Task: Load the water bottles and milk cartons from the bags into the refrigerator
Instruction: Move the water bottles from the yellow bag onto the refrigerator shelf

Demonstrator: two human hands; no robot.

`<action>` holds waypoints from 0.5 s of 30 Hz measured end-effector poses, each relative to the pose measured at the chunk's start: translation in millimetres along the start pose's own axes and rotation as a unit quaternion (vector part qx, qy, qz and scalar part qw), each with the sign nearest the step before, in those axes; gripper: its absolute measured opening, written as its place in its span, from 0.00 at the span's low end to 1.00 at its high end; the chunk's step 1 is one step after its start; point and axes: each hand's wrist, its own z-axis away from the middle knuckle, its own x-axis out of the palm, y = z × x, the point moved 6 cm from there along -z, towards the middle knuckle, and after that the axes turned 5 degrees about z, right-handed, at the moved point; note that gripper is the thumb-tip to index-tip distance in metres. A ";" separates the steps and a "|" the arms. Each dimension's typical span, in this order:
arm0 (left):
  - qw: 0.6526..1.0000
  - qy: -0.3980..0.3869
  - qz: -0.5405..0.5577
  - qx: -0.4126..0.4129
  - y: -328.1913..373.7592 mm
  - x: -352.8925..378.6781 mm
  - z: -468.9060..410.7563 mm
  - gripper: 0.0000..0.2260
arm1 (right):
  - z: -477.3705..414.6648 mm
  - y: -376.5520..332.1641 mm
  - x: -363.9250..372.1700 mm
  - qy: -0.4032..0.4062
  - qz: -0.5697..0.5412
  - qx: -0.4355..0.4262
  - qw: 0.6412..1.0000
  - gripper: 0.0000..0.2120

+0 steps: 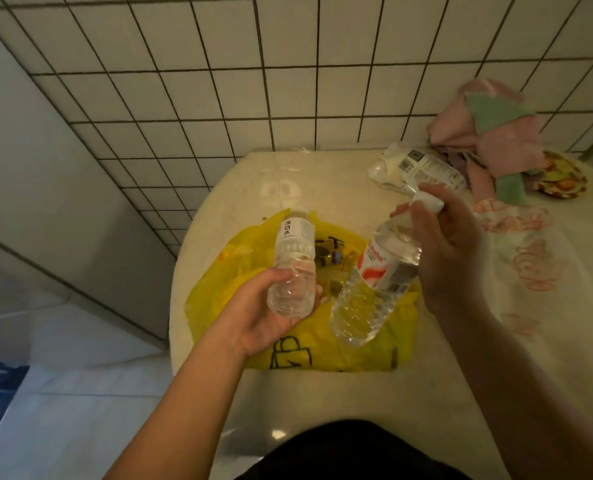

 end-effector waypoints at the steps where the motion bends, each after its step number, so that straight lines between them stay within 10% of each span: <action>1: 0.999 0.000 -0.039 0.013 -6.4 -0.3 5.8 0.38 | 4.2 -1.5 -2.8 -0.007 -0.001 -0.005 1.000 0.13; 15: 0.894 0.184 -0.300 0.278 -81.8 -21.2 122.4 0.23 | 87.2 -24.0 -13.5 -0.176 -0.063 0.020 0.982 0.13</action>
